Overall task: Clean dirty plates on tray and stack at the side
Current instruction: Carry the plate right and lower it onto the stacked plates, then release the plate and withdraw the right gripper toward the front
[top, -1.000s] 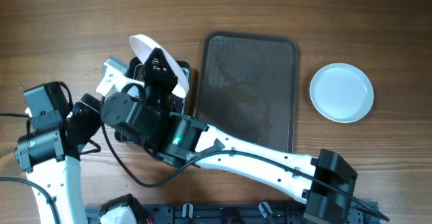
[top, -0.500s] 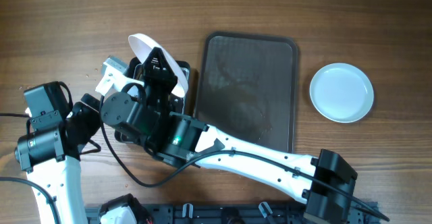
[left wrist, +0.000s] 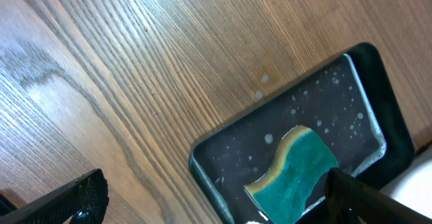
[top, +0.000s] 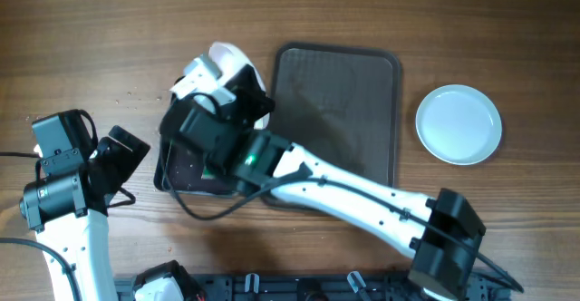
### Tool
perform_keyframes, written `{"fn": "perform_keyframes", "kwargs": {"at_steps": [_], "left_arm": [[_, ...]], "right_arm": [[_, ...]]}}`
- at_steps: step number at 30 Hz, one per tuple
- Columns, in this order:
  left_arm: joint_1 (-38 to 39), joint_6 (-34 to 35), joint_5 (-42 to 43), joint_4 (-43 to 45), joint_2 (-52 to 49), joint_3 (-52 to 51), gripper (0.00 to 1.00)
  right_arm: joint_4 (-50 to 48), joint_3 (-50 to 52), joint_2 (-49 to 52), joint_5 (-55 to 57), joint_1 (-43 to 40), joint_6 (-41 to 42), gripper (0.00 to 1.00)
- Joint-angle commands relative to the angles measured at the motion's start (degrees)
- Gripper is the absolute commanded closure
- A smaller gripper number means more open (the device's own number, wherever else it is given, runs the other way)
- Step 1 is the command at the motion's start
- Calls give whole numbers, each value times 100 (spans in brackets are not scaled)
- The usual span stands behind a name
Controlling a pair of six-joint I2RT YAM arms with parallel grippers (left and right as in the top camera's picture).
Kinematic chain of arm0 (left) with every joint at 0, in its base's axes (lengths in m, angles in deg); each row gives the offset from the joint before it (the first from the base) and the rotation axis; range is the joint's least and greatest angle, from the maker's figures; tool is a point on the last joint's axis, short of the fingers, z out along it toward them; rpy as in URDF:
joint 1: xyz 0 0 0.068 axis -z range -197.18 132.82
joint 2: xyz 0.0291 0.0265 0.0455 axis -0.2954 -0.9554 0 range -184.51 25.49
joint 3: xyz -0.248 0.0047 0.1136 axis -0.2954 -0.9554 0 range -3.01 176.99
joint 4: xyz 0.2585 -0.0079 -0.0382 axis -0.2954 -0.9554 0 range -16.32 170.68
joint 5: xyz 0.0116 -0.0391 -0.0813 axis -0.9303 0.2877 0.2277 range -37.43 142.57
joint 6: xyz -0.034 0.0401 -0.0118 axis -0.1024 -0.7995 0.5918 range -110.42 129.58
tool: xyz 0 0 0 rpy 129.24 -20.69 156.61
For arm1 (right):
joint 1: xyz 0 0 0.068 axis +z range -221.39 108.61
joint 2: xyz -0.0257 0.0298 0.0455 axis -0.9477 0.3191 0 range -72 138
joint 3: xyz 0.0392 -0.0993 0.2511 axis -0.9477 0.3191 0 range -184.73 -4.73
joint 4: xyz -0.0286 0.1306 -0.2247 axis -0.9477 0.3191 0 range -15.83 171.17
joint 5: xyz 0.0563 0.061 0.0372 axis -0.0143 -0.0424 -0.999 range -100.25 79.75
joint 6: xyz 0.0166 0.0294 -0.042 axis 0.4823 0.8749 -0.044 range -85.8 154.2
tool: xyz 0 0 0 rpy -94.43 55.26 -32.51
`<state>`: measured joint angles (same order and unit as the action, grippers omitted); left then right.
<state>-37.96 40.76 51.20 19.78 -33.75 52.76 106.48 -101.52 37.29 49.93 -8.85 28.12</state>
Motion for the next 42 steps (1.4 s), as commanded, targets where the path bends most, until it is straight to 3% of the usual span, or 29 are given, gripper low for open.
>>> {"fn": "perform_keyframes", "kwargs": {"at_steps": [1, 8, 14, 22, 31, 35, 41, 42], "left_arm": [[-50, 76, 90, 0, 74, 48, 0], [-50, 76, 90, 0, 74, 48, 0], [-50, 76, 90, 0, 74, 48, 0], [-50, 76, 90, 0, 74, 48, 0], [-50, 76, 90, -2, 74, 48, 0], [-50, 76, 90, 0, 74, 48, 0], [-50, 76, 90, 0, 74, 48, 0], [-50, 76, 90, 0, 74, 48, 0]], "right_arm": [[649, -92, -354, -2181, -481, 2177, 96], [1082, -92, -1220, -5506, -2013, 3318, 96], [1368, -92, -2059, -7580, -3995, 3381, 96], [2857, 188, -2249, -7650, -6828, 2988, 96], [2135, 2376, -2140, -7460, -9390, 2719, 96], [1633, 3292, -2068, -7560, -9897, 2653, 96], [951, 4033, -2068, -7202, -9910, 2570, 96], [916, 4052, -2068, -7217, -9910, 2564, 90]]}}
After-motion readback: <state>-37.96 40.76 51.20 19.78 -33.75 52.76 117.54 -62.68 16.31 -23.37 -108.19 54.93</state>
